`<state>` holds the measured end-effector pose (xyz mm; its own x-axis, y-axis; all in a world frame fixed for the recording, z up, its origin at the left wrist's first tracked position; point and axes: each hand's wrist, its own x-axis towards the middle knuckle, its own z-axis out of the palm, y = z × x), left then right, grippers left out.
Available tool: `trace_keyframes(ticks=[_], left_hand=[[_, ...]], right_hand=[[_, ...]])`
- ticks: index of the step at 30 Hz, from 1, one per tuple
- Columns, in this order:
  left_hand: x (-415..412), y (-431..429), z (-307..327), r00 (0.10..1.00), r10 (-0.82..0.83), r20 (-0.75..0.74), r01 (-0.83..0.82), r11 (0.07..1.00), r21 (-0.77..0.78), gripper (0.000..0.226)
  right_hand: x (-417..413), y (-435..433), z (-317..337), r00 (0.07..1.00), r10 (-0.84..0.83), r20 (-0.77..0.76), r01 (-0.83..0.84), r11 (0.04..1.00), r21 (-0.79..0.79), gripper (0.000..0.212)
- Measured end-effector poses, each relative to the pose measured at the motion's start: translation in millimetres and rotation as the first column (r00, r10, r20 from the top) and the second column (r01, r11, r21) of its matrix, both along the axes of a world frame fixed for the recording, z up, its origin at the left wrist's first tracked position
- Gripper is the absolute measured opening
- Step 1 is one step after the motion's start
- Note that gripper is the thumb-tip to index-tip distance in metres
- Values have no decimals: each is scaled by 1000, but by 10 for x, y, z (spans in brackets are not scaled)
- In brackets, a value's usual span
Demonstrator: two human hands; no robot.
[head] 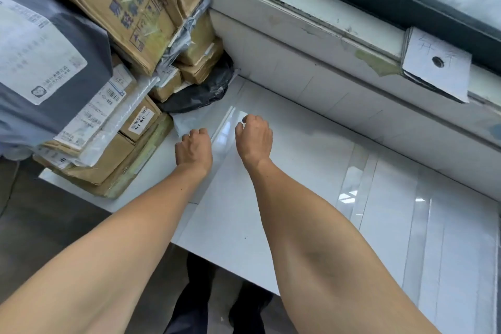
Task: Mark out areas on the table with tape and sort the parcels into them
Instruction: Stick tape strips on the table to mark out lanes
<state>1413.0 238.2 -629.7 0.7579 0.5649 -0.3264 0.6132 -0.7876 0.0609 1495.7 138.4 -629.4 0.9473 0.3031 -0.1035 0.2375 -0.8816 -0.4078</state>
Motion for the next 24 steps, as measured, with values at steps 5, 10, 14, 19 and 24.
trace_keyframes(ticks=[5, 10, 14, 19, 24], left_hand=[[-100, 119, -135, 999, 25, -30, -29, 992, -125, 24], [-100, 149, -132, 1000, -19, -15, 17, 989, -148, 17], [-112, 188, -139, 1000, -19, 4, 19, 990, -141, 23], [-172, 239, -169, 1000, -2, 17, 4, 996, -92, 27], [-195, 319, -196, 1000, -2, 4, 2, 997, -76, 29]], right_hand=[[-96, 343, -63, 995, -2, -99, 2, 1000, -4, 30], [-159, 580, -126, 939, -66, -338, 90, 994, 56, 31], [-168, 687, -155, 889, -154, -432, 200, 978, 63, 25], [-187, 849, -96, 869, -185, -459, 239, 969, 61, 15], [-251, 945, -98, 852, -208, -480, 278, 957, 78, 14]])
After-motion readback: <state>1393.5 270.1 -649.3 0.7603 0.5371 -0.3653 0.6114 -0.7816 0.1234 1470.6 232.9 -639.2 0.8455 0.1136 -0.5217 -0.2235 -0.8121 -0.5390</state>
